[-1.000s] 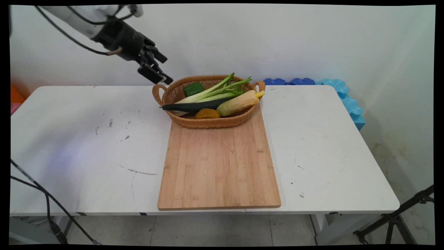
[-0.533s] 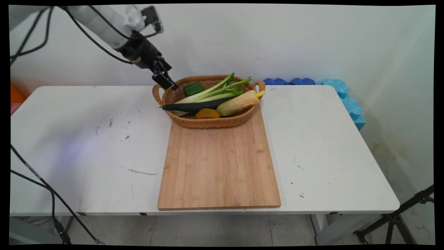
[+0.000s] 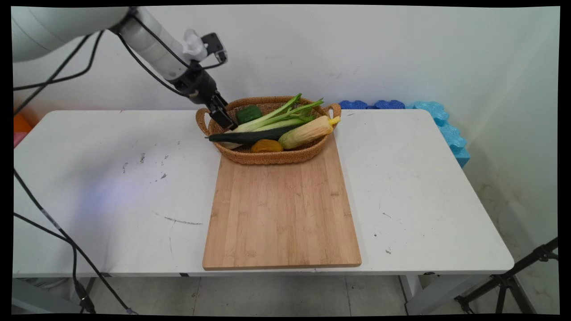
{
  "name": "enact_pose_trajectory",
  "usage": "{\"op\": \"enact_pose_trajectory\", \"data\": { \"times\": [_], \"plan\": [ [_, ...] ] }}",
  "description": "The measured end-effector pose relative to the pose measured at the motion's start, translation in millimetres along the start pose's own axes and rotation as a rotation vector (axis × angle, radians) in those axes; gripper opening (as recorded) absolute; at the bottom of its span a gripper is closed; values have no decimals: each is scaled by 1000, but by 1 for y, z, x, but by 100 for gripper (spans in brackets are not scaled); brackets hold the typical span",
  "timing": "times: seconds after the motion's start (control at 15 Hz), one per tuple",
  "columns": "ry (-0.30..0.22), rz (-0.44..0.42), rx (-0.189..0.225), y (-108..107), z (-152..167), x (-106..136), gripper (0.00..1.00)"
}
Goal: Pick up the cucumber from the vegetable basket, then place the picked object on the cutting board
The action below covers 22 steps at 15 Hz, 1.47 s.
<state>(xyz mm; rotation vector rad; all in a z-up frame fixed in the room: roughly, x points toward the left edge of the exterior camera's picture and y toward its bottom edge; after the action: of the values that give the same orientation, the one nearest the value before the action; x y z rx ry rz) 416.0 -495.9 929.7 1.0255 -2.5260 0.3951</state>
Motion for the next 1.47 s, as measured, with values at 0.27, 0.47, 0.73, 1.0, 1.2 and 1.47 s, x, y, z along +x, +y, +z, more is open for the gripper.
{"op": "enact_pose_trajectory", "data": {
  "times": [0.27,0.47,0.73,1.0,1.2,1.47],
  "plan": [
    [-18,-32,-29,4,24,3,100],
    [-28,-46,-50,8,37,5,100],
    [-35,-53,-64,11,48,6,100],
    [-37,-43,-72,12,56,7,0],
    [-38,-30,-75,14,59,8,0],
    [-30,-10,-73,17,55,10,0]
  ]
}}
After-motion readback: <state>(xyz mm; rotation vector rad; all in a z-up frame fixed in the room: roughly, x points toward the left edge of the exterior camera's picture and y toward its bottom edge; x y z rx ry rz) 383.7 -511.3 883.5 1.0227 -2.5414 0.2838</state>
